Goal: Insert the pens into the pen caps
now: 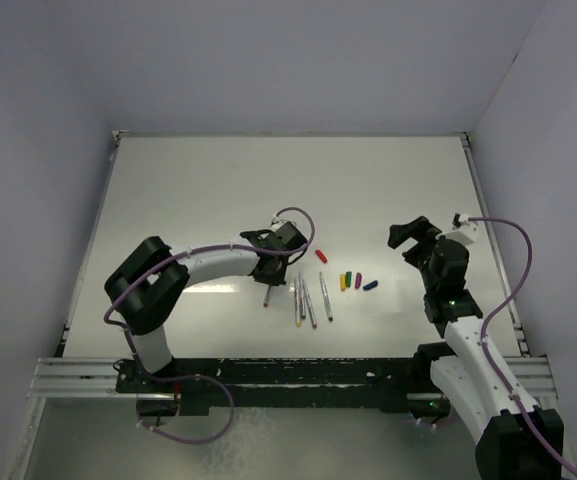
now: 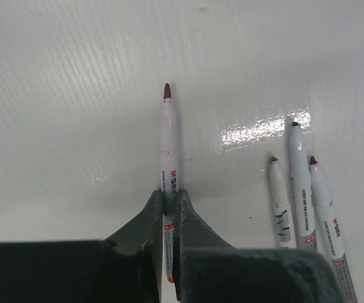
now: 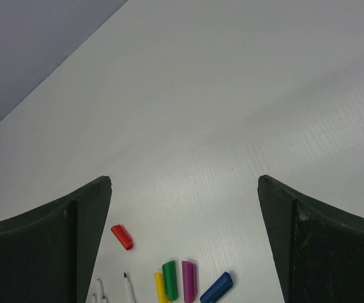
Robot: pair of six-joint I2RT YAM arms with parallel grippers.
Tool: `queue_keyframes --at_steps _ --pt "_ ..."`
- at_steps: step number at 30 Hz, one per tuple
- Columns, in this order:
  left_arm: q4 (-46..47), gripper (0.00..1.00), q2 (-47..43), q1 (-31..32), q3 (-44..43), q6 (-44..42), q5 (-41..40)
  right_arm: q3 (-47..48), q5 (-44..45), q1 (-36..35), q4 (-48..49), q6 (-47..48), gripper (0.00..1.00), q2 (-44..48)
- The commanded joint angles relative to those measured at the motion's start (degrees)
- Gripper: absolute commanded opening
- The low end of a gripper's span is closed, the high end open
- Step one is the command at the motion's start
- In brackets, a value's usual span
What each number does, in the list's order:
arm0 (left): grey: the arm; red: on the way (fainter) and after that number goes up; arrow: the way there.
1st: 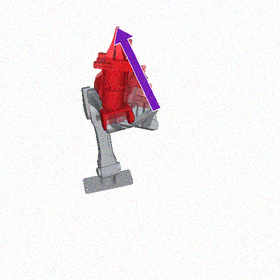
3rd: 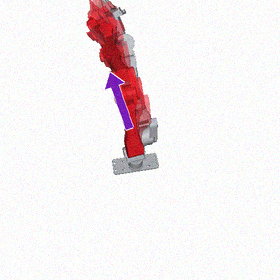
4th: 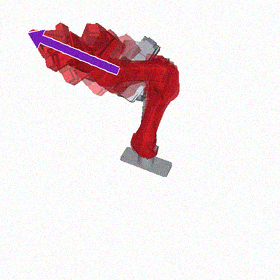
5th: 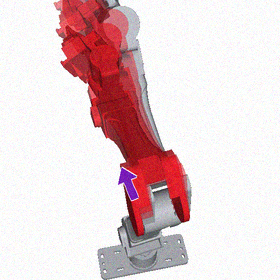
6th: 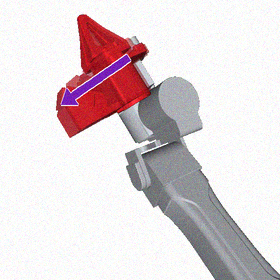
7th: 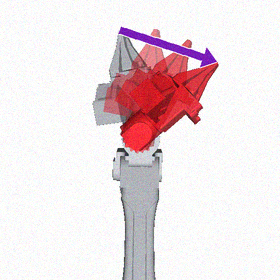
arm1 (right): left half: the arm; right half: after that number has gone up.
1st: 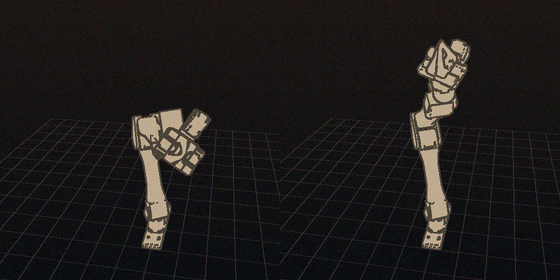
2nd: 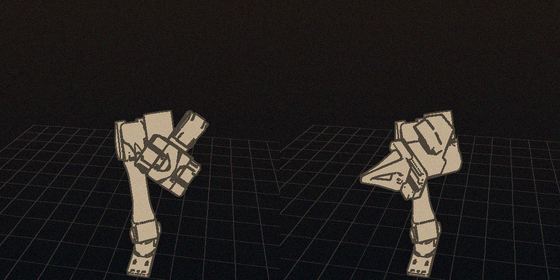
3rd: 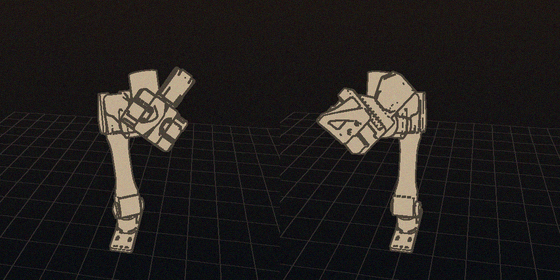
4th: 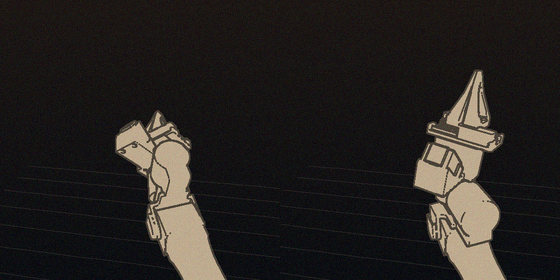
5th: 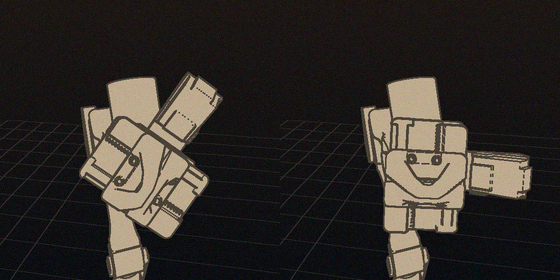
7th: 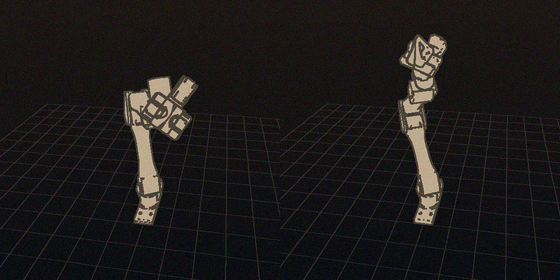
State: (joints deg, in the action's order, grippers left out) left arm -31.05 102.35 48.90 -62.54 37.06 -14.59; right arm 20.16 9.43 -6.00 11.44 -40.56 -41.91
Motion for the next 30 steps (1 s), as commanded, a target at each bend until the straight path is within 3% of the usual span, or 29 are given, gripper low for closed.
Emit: queue_keyframes --at_steps 1,6,14,23,30 --pt "-6.30 0.01 2.41 -0.08 4.02 0.18 -1.87 0.49 -0.20 -0.06 1.22 0.51 1.00 0.76" --pt "-5.89 0.00 2.35 -0.04 5.51 0.12 -1.32 0.83 -1.49 -0.02 1.57 1.02 1.00 -0.01" --pt "-2.08 0.00 -1.72 -0.04 5.66 -1.42 -2.95 1.81 -11.31 -0.38 5.31 7.48 1.00 -6.44" --pt "6.74 0.00 -13.98 -0.04 8.20 -7.39 -5.60 7.94 0.45 -12.81 1.28 14.15 1.00 -13.49" --pt "10.74 0.00 -20.46 -0.04 11.32 -7.62 -6.26 12.62 0.32 -17.29 2.70 17.42 1.00 -22.59"
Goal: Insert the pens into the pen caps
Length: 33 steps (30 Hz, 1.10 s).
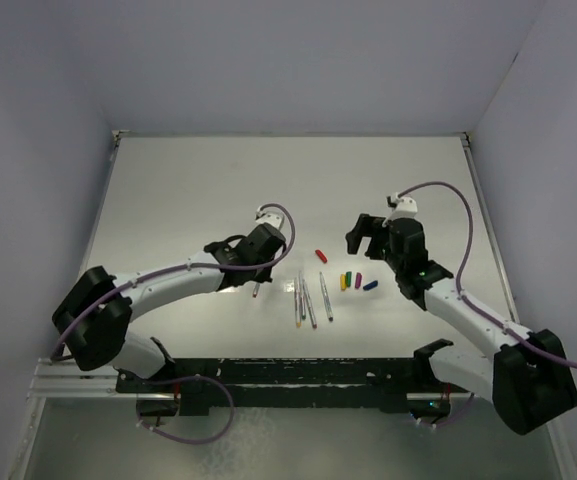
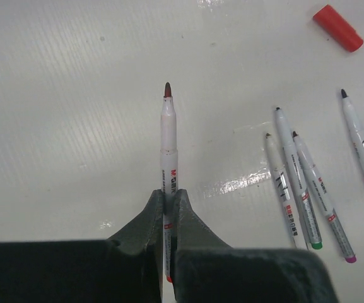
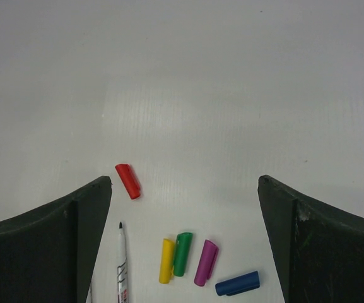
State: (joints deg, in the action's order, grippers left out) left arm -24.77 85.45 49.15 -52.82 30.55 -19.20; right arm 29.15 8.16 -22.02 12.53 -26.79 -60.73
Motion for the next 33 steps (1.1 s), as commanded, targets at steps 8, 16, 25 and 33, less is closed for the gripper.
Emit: queue_keyframes --at_steps 8,16,25,33 --pt "7.64 0.00 -7.40 -0.28 5.01 0.00 -1.92 10.59 -3.73 -3.11 0.07 7.46 1.00 -14.88" --pt "7.26 0.00 -10.73 -0.28 6.21 -1.08 -5.11 16.85 -8.44 -3.11 -4.06 7.25 1.00 -21.68" --pt "6.13 0.00 -11.66 -0.29 7.51 0.44 -5.74 18.85 -17.24 -3.12 -2.45 7.27 0.99 -27.33" --pt "5.66 0.00 -13.79 -0.28 7.95 0.65 -6.55 17.42 -17.67 -3.12 -0.48 7.25 0.80 -26.04"
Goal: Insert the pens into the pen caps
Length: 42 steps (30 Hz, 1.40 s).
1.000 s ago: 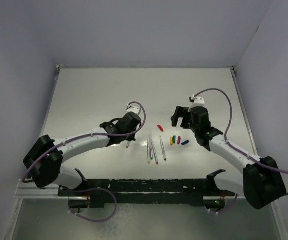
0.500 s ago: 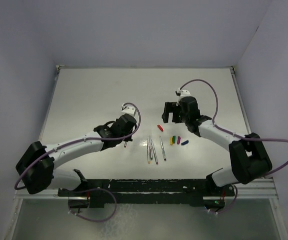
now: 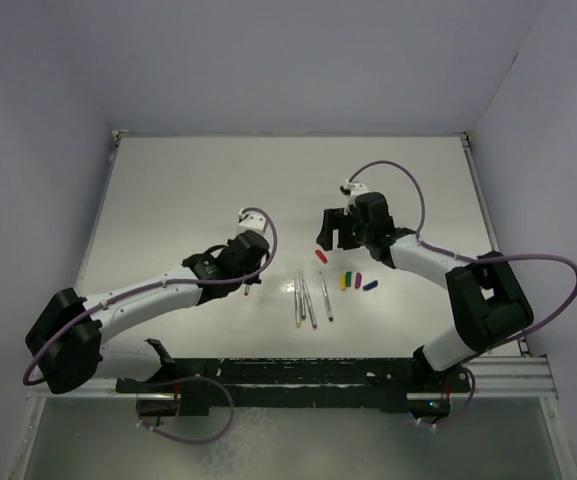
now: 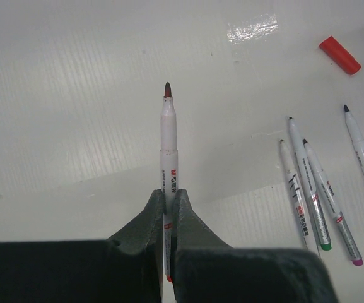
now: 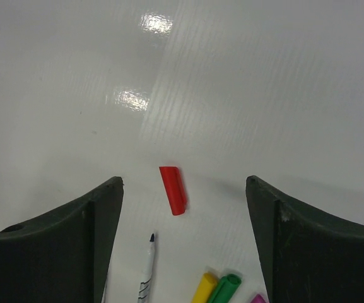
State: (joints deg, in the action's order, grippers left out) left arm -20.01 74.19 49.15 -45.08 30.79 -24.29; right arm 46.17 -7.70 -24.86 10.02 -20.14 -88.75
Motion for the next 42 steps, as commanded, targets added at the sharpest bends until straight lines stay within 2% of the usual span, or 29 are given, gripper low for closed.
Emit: queue_keyframes --at_steps 1,2,7,24,33,42 --pt "0.94 0.00 -2.76 -0.32 0.25 0.49 -1.31 0.52 -1.99 -0.29 1.76 0.65 0.73 1.74" --pt "1.11 0.00 -2.71 -0.28 0.32 0.48 -1.17 0.52 -2.08 -0.34 1.68 0.85 0.68 1.54" --pt "1.22 0.00 -2.29 -0.28 0.42 0.89 -0.37 0.08 0.03 -1.89 1.51 2.01 0.55 1.26" --pt "0.88 0.00 -6.78 -0.28 2.92 2.83 -2.40 4.50 7.06 -7.96 -4.61 5.82 0.59 -5.07" --pt "0.35 0.00 -6.43 -0.28 3.15 3.28 -2.84 7.96 13.94 -9.12 -8.71 6.86 0.53 -8.77" --pt "-0.08 0.00 -6.91 -0.28 3.39 3.65 -3.91 9.56 15.32 -10.81 -12.06 6.96 0.51 -10.65"
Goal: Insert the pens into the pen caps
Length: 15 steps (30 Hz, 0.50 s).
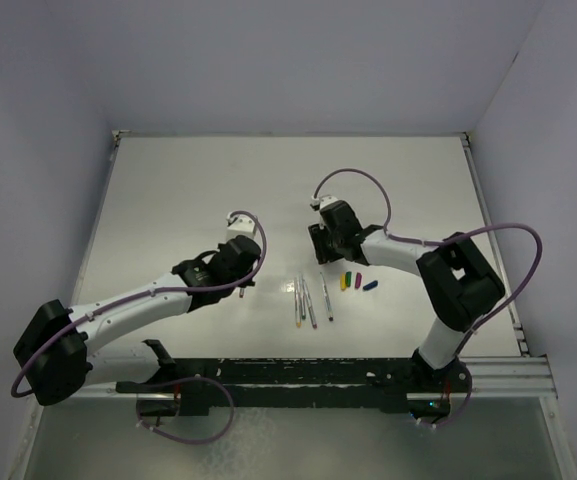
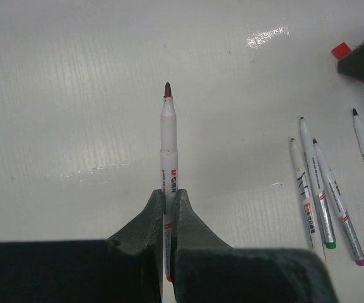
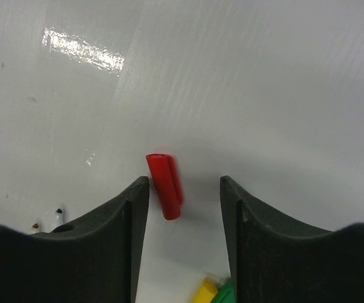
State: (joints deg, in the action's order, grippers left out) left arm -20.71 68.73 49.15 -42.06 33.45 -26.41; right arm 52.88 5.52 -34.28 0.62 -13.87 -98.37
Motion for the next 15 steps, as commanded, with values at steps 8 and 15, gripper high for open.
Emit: queue_keyframes --at_steps 8,15 --pt "0.49 0.00 -1.41 -0.28 0.31 1.00 -2.23 2.64 2.48 -2.63 -3.94 -0.58 0.28 -2.97" --pt "0.32 0.00 -1.61 -0.29 0.30 0.95 -2.97 3.33 0.21 -2.63 -5.77 -1.72 0.00 -5.17"
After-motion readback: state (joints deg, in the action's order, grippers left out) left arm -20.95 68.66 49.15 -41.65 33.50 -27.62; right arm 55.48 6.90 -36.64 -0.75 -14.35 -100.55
